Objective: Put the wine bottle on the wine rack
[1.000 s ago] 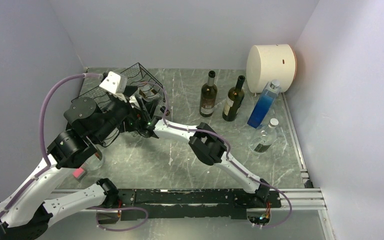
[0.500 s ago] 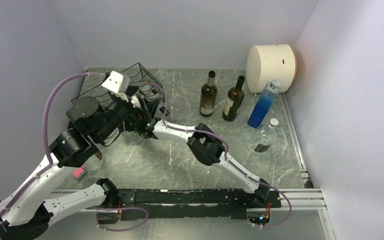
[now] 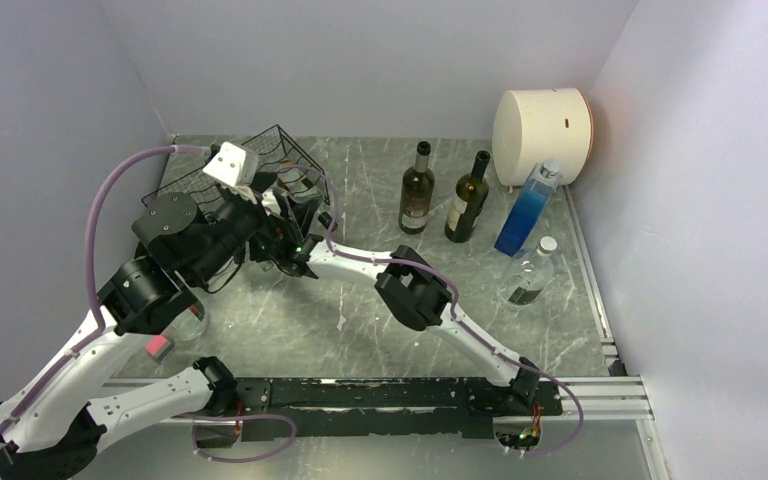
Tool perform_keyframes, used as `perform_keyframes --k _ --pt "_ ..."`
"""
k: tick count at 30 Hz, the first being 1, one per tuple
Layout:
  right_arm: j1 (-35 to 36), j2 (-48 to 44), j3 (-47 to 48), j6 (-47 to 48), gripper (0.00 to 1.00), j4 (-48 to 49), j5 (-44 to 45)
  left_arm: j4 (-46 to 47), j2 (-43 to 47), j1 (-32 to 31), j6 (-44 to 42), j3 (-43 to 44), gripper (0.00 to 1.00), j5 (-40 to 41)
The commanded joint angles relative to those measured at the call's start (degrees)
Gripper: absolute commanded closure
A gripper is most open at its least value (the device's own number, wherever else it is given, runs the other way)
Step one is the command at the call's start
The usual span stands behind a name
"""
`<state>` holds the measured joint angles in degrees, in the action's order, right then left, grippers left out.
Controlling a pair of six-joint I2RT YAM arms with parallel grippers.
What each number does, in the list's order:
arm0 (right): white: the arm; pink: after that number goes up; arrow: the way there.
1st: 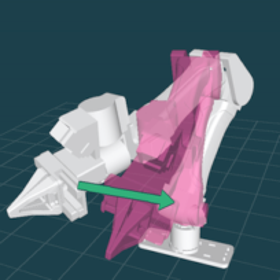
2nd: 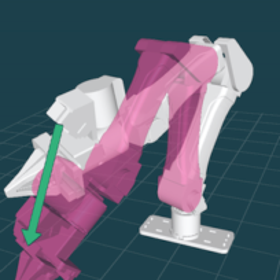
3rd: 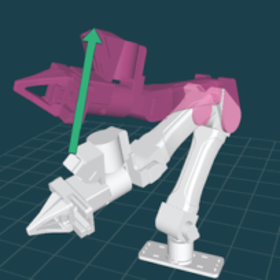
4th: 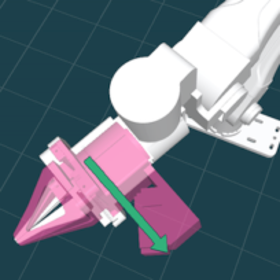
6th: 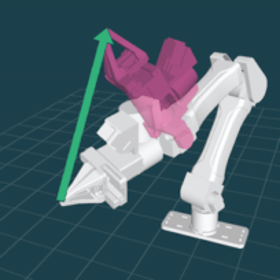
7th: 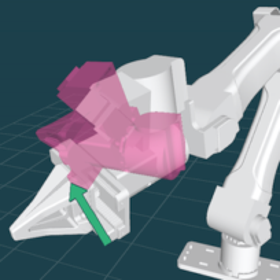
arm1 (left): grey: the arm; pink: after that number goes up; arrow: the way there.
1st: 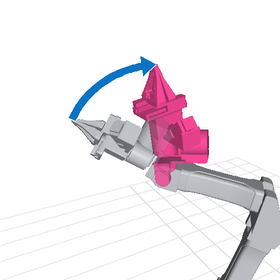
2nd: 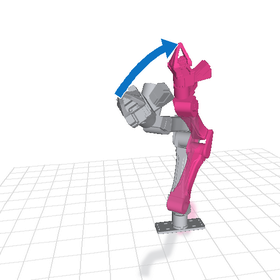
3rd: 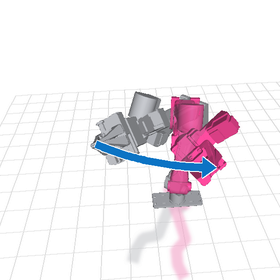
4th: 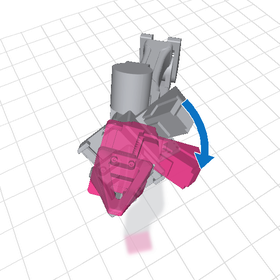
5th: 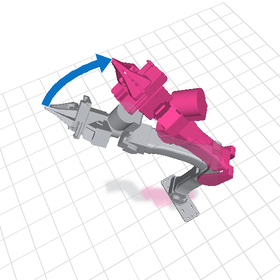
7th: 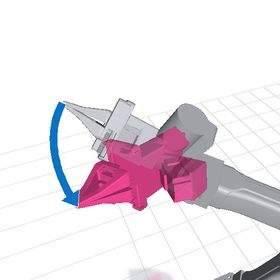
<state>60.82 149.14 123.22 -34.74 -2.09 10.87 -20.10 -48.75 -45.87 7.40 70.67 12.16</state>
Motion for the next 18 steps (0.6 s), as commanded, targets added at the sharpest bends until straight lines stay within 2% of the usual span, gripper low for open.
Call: perform_keyframes --k 1,9,12,18 --pt "-0.24 -6.21 -1.6 -0.29 0.11 3.5 -0.19 -1.03 0.73 -0.2 -0.54 2.3 0.01 -0.81" --pt "-0.43 -12.78 -8.43 -1.54 0.04 3.1 -0.04 -2.22 0.59 -0.19 -0.59 2.88 0.01 -0.34" --pt "-0.42 -18.2 -15.76 -0.95 0.04 7.72 -1.48 -2.07 0.99 -0.19 -0.67 2.88 0.01 -0.13" --pt "-0.3 -29.66 -36.33 1.49 0.06 20.07 -0.61 -0.81 2.19 -0.19 -1.45 2.15 0.01 0.92"
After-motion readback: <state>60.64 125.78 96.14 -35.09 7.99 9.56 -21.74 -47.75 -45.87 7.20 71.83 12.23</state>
